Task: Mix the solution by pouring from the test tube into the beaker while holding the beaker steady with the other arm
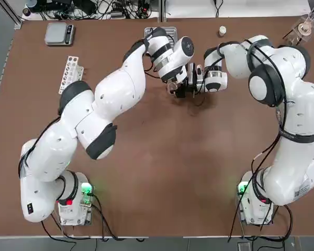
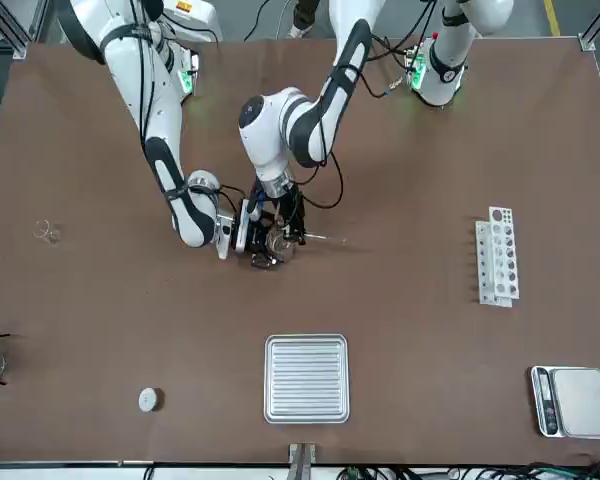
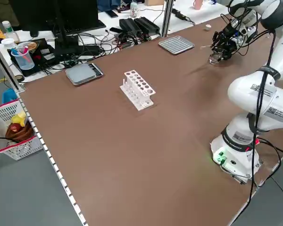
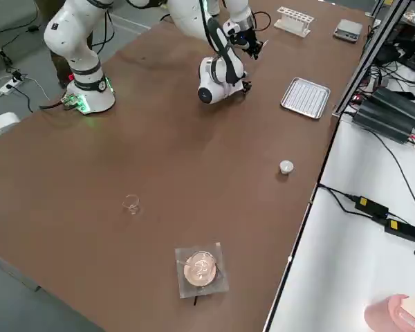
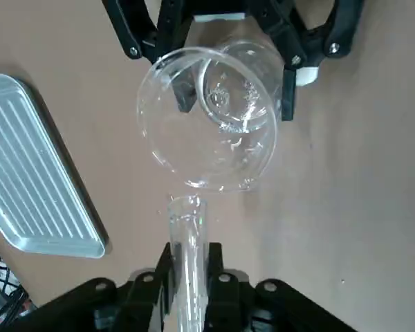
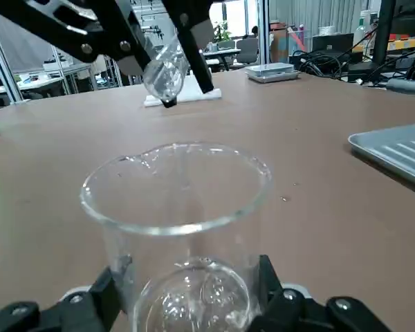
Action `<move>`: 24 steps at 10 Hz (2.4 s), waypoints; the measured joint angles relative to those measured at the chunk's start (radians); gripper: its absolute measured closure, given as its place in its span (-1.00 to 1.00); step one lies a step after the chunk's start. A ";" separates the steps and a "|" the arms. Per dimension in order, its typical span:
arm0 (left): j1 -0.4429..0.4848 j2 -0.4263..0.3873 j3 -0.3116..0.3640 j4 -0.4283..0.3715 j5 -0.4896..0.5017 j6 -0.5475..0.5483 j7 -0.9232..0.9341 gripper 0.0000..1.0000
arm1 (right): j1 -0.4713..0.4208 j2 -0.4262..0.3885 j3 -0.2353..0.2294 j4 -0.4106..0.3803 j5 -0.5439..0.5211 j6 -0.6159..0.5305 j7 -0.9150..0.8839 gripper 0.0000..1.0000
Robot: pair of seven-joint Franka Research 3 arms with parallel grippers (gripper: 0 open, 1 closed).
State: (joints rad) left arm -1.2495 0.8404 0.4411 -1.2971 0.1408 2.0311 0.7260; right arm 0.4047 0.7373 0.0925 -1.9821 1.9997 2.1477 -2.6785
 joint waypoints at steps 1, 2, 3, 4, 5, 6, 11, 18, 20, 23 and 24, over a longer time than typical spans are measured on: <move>0.000 0.000 0.000 0.000 0.000 0.000 0.000 0.58 | 0.000 0.000 0.000 0.000 0.000 0.000 0.000 -0.57; 0.000 0.000 0.000 0.000 0.000 0.000 0.000 0.58 | 0.000 0.000 0.000 0.000 0.000 0.000 0.000 -0.57; 0.000 0.000 0.000 0.001 0.000 0.000 0.000 0.58 | 0.000 0.000 0.000 0.000 0.000 0.000 0.000 -0.57; 0.000 0.000 0.000 0.001 0.000 0.000 0.000 0.58 | 0.000 0.000 0.000 0.000 0.000 0.000 0.000 -0.57; 0.000 0.000 0.000 0.002 0.000 0.000 0.000 0.58 | 0.000 0.000 0.000 0.000 0.000 0.000 0.000 -0.57; 0.000 0.000 0.000 0.002 0.001 0.000 0.000 0.58 | 0.000 0.000 0.000 0.000 0.000 0.000 0.000 -0.57; -0.002 0.004 0.000 0.013 0.003 0.000 0.000 0.58 | 0.000 0.000 0.000 0.000 0.000 0.000 0.000 -0.57; -0.003 0.007 0.000 0.015 0.004 0.000 0.000 0.58 | 0.000 0.000 0.000 0.000 0.000 0.000 0.000 -0.57; -0.003 0.013 0.000 0.016 0.004 0.000 0.000 0.58 | -0.002 0.000 -0.001 0.001 0.000 0.000 0.000 -0.57; -0.003 0.029 0.001 0.033 0.004 0.000 0.000 0.58 | -0.004 0.000 -0.001 0.001 0.000 0.000 0.000 -0.57; -0.003 0.029 0.001 0.037 0.004 -0.001 0.000 0.58 | -0.004 0.000 -0.001 0.001 0.000 0.000 0.000 -0.57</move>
State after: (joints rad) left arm -1.2520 0.8690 0.4420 -1.2600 0.1445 2.0300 0.7260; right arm 0.4008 0.7373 0.0912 -1.9812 1.9997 2.1480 -2.6785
